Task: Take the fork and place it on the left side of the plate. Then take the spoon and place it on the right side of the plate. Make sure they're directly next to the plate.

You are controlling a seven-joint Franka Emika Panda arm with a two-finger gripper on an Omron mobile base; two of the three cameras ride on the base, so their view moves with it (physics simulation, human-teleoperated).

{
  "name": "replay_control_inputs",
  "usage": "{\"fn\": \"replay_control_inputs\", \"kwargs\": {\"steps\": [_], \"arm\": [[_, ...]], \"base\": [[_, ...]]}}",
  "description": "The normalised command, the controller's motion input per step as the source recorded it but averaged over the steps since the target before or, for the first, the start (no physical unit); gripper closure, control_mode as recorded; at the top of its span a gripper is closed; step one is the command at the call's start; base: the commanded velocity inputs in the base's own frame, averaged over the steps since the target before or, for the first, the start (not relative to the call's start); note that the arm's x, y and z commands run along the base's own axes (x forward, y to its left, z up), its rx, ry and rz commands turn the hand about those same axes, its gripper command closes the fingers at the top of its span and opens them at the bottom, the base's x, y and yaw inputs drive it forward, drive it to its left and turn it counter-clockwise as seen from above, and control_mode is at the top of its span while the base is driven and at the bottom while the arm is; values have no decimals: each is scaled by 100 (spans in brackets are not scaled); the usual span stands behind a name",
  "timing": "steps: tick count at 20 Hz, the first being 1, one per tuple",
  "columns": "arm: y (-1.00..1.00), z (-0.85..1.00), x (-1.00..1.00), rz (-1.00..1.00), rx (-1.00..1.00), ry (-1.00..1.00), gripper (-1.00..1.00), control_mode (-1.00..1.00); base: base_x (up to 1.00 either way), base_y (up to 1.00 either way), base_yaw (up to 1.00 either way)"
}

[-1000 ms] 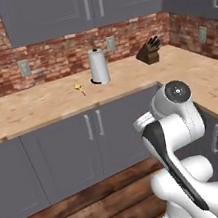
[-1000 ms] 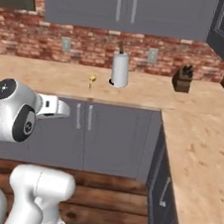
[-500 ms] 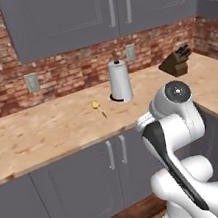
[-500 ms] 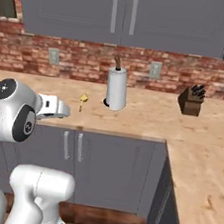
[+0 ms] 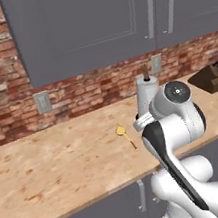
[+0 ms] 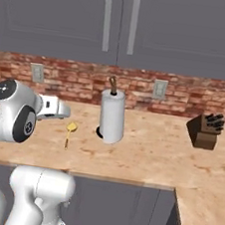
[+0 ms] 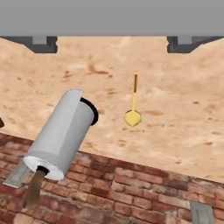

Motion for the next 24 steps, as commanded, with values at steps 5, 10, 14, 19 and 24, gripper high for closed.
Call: {"fn": "replay_control_inputs", "kwargs": {"steps": [5, 10, 14, 19, 24], "arm": [[0, 0, 0, 0, 0, 0, -100, 100], [0, 0, 0, 0, 0, 0, -100, 100], [14, -68, 1, -1, 0, 18, -100, -100], [8, -85, 40, -2, 3, 27, -100, -100], [16, -53, 59, -5, 3, 19, -100, -100]], "base": [[67, 24, 0], [20, 7, 0], [0, 0, 0], [0, 0, 0], [0, 0, 0]]}}
